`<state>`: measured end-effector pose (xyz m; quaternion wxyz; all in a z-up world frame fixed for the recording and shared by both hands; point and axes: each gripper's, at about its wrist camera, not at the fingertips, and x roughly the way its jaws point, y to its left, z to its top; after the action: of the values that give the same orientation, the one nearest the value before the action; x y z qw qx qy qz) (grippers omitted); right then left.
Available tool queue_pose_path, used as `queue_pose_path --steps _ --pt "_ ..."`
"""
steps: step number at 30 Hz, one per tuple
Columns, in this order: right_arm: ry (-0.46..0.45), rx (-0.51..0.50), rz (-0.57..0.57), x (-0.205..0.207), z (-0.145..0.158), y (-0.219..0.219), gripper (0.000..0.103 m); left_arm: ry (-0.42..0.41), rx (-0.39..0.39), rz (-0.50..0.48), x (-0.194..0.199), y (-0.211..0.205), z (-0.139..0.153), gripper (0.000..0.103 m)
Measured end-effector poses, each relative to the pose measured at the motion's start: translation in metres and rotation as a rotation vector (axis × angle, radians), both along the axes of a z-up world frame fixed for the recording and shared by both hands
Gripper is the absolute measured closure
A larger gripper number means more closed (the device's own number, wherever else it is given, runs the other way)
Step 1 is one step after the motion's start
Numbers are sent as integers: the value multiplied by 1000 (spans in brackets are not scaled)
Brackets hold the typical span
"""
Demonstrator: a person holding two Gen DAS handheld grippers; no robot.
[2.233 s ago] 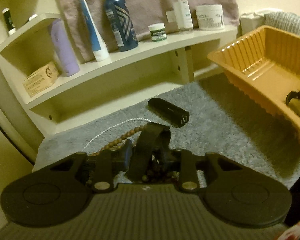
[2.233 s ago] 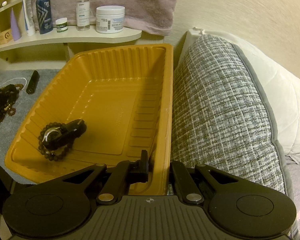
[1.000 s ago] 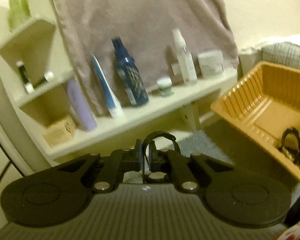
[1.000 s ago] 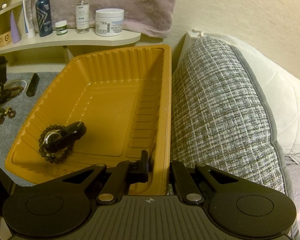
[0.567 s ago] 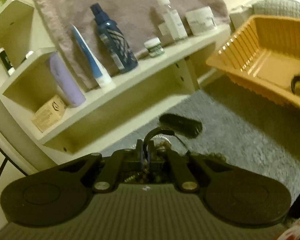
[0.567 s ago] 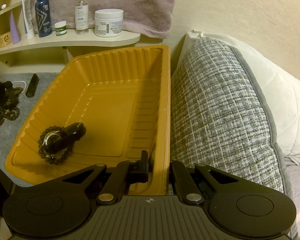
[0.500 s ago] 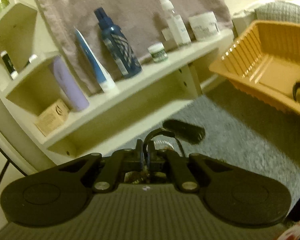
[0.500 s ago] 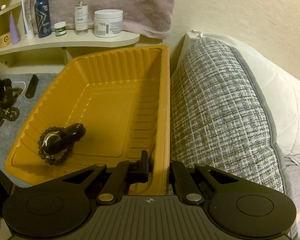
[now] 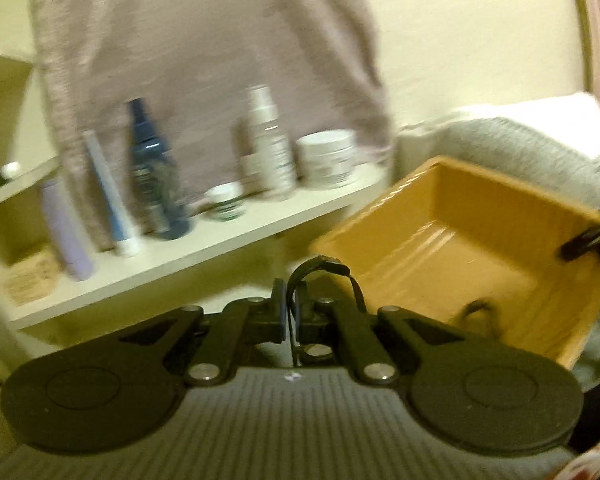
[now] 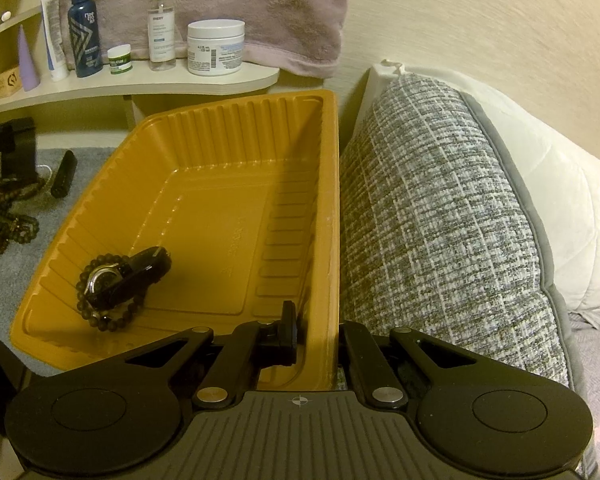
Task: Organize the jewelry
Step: 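Lower the black-strap bracelet into the orange tray and open the left tool, then return the left tool to the pile and grasp a small brown piece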
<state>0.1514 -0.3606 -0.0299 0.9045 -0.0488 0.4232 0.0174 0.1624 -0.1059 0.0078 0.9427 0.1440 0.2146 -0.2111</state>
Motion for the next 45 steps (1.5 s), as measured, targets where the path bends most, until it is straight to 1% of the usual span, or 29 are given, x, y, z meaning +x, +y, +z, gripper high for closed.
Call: queue_pose_path --steps 2,6,11,16,24,28,30,31,32,33,35,38,45 --pt "-1 2 -1 -2 0 1 99 18 -29 -40 -7 -17 0 100" --pt "-2 4 -1 -3 0 1 99 49 -53 -101 -17 -48 -7 100" --pt "-3 7 -1 -4 1 1 99 87 -52 -146 -25 -74 -20 100" --pt "-3 12 -5 -6 1 2 99 106 -41 -170 -27 -84 -26 100" --pt "-3 14 -7 -7 1 2 99 112 -33 -177 -27 -90 -29 99" --pt "-3 13 -7 -7 1 2 99 124 -27 -176 -27 -92 -33 98" --pt "-3 12 -7 -7 1 3 99 128 -31 -181 -27 -92 -34 94" --pt "-2 13 -8 -7 1 2 99 129 -42 -185 -27 -92 -33 88" --pt "-1 13 -8 -6 1 2 99 121 -53 -185 -28 -90 -32 78" --pt "-1 13 -8 -6 1 3 99 107 -55 -181 -30 -89 -31 75" --pt "-2 13 -8 -6 1 3 99 86 -57 -169 -32 -83 -27 74" --pt "-4 13 -10 -7 2 3 99 80 -68 -138 -35 -67 -25 74" --pt "-1 14 -13 -8 1 3 99 105 -58 -10 -41 -21 -32 74"
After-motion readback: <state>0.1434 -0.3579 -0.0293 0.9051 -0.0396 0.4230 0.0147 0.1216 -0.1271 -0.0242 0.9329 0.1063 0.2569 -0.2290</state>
